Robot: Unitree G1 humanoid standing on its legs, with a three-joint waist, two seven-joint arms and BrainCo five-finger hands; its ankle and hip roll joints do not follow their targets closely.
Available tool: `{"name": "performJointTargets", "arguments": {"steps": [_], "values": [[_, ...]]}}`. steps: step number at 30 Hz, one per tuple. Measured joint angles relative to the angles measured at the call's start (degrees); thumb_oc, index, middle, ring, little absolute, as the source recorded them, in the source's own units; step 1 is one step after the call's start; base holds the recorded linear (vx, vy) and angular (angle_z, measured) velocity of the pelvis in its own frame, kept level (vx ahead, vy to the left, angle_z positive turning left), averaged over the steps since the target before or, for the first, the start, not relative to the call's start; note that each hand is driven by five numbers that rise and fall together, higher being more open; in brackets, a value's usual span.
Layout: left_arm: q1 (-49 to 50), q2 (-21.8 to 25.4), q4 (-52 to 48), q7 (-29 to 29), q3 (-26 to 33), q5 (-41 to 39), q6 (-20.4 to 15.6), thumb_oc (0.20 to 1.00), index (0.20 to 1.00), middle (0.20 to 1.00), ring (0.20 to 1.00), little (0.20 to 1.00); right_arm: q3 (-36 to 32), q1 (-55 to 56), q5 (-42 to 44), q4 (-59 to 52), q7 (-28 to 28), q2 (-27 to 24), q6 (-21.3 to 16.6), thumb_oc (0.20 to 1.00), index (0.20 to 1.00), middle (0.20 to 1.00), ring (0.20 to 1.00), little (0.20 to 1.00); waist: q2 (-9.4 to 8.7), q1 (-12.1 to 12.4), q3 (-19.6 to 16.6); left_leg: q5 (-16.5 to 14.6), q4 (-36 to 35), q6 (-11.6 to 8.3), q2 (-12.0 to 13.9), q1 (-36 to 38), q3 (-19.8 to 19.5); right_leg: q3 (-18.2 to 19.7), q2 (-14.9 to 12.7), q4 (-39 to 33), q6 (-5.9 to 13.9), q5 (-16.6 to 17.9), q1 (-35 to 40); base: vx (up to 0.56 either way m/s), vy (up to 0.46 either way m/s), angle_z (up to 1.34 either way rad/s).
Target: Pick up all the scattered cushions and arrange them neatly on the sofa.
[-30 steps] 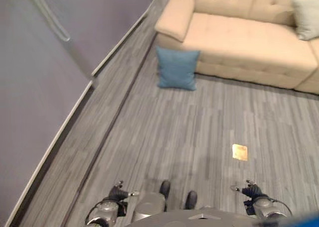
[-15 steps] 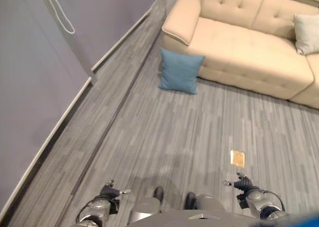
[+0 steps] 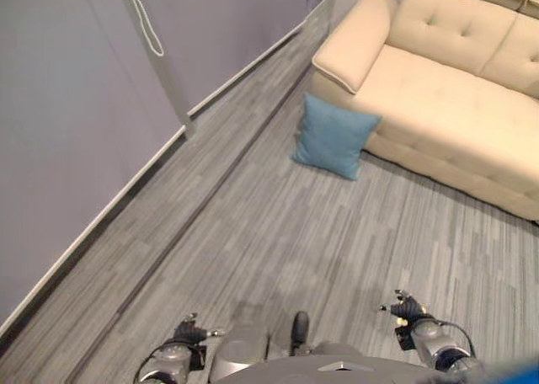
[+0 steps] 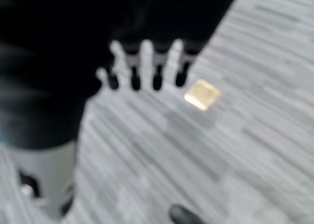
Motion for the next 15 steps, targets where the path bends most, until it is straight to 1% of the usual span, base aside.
{"name": "performJointTargets", "arguments": {"steps": [1,3,4,5,6,7,8,9,10,11,12,13,14,15], "values": [[-0.89,-0.02,-0.02,0.01,-0.04,0.0,-0.05,1.0,1.0,1.0,1.0,1.0,-0.1,-1.07,0.0,0.45,-0.56,-0.37,0.04,1.0,1.0,1.0,1.0,1.0,0.41,0.03,1.41,2.92,-5.39,0.12,-0.19,-2.09,-0.21,-0.02,0.25,0.13,0.87,-0.9,0.45,0.23,0.159,0.08],[-1.52,-0.22,0.04,0.0,-0.02,0.01,0.0,1.0,1.0,1.0,1.0,1.0,-0.03,-1.85,0.0,1.27,-0.75,-0.48,0.11,1.0,1.0,1.0,1.0,1.0,0.99,0.17,2.14,6.44,-9.29,-0.19,0.01,-3.94,0.35,0.15,0.7,-0.14,1.53,-1.62,0.64,0.23,0.177,-0.22],[-0.9,-0.26,0.06,0.0,0.55,0.02,0.01,1.0,1.0,1.0,1.0,1.0,-0.18,-1.18,0.0,1.26,-0.69,-0.15,0.09,1.0,1.0,1.0,1.0,1.0,1.76,0.11,1.99,8.27,-11.35,1.32,0.01,-3.94,0.2,1.01,1.36,0.17,1.71,-1.96,1.71,0.22,0.188,-0.44],[-0.13,-0.29,0.05,0.01,0.76,0.02,0.01,1.0,1.0,1.0,1.0,1.0,-0.14,-0.8,-0.01,1.24,-0.65,-0.02,0.04,1.0,1.0,1.0,1.0,1.0,2.03,0.18,1.82,9.67,-12.13,1.68,0.03,-2.88,0.02,1.52,1.59,0.18,2.12,-2.56,2.77,0.21,0.193,-0.5],[0.45,-0.36,0.12,-0.07,0.77,0.09,0.04,1.0,1.0,1.0,1.0,1.0,-0.22,-0.29,-0.01,1.26,-0.64,-0.16,-0.03,1.0,1.0,1.0,1.0,1.0,2.51,0.07,1.37,10.06,-11.78,1.85,-0.07,-1.34,0.17,2.36,1.75,0.18,1.93,-3.62,4.08,0.19,0.198,-0.4],[1.2,-0.43,0.3,-0.08,1.14,0.09,0.05,1.0,1.0,1.0,1.0,1.0,-0.47,0.08,0.0,1.6,-0.66,-0.15,0.03,1.0,1.0,1.0,1.0,1.0,2.92,-0.21,0.74,11.35,-12.72,3.05,-0.07,0.6,-0.17,2.98,1.94,0.36,2.56,-4.63,5.29,0.17,0.195,-0.43],[1.78,-0.11,0.57,-0.04,1.3,0.09,0.07,1.0,1.0,1.0,1.0,1.0,-0.58,0.67,0.0,1.54,-0.66,0.17,0.03,1.0,1.0,1.0,1.0,1.0,2.53,-0.15,0.56,12.83,-14.11,4.49,-0.32,2.53,0.68,3.72,1.31,2.63,3.41,-6.29,5.35,0.19,0.202,-0.42],[1.72,0.06,0.5,-0.05,1.27,0.1,0.07,1.0,1.0,1.0,1.0,1.0,-0.61,0.97,0.0,1.52,-0.62,0.4,0.03,1.0,1.0,1.0,1.0,1.0,2.47,-0.07,0.44,12.84,-15.29,5.25,-0.32,4.14,1.29,3.58,0.99,5.86,4.6,-7.07,4.47,0.18,0.188,-0.5],[1.49,0.21,0.48,-0.05,1.25,0.09,0.1,1.0,1.0,1.0,1.0,1.0,-0.69,1.0,0.0,1.48,-0.54,0.52,0.04,1.0,1.0,1.0,1.0,1.0,2.74,-0.33,0.45,12.37,-16.29,6.2,0.11,6.01,2.19,3.46,0.91,11.44,6.48,-8.28,2.64,0.17,0.206,-0.5],[1.5,0.52,0.49,-0.06,1.17,0.1,0.15,1.0,1.0,1.0,1.0,1.0,-0.66,1.07,0.0,1.02,-0.51,0.58,0.03,1.0,1.0,1.0,1.0,1.0,3.22,-0.64,0.28,12.01,-17.03,6.83,0.46,7.89,2.58,3.35,0.79,19.3,8.34,-9.71,-0.04,0.14,0.195,-0.38],[1.21,0.94,0.46,-0.05,1.05,0.11,0.16,1.0,1.0,1.0,1.0,1.0,-0.65,1.06,0.0,0.42,-0.54,0.57,0.02,1.0,1.0,1.0,1.0,1.0,3.33,-0.99,0.21,11.23,-16.98,7.42,0.3,9.11,2.82,3.31,0.19,27.16,10.37,-11.18,-3.15,0.13,0.194,-0.26],[0.9,1.76,0.22,0.02,0.89,0.11,0.03,1.0,1.0,1.0,1.0,1.0,-0.41,1.62,-0.02,-0.61,-0.51,0.64,0.04,1.0,1.0,1.0,1.0,1.0,2.97,-1.26,-0.21,9.95,-16.87,8.07,-0.86,10.82,4.46,3.08,-2.43,39.85,12.09,-11.76,-8.51,0.13,0.169,-0.17],[0.56,2.01,-0.05,0.04,0.81,0.11,-0.09,1.0,1.0,1.0,1.0,1.0,-0.16,1.76,-0.03,-0.84,-0.55,0.69,0.04,1.0,1.0,1.0,1.0,1.0,2.66,-1.12,-0.42,9.61,-16.85,8.14,-1.45,11.78,4.91,2.85,-3.62,42.62,12.46,-11.7,-10.45,0.19,0.156,-0.23],[-0.27,2.2,-0.06,0.04,0.69,0.11,-0.14,1.0,1.0,1.0,1.0,1.0,0.24,1.95,-0.05,-1.35,-0.52,0.83,0.02,1.0,1.0,1.0,1.0,1.0,2.97,-0.94,-1.02,8.37,-16.53,8.9,-1.63,12.28,5.4,2.33,-4.79,43.77,12.76,-11.59,-13.11,0.16,0.095,-0.18]]}}
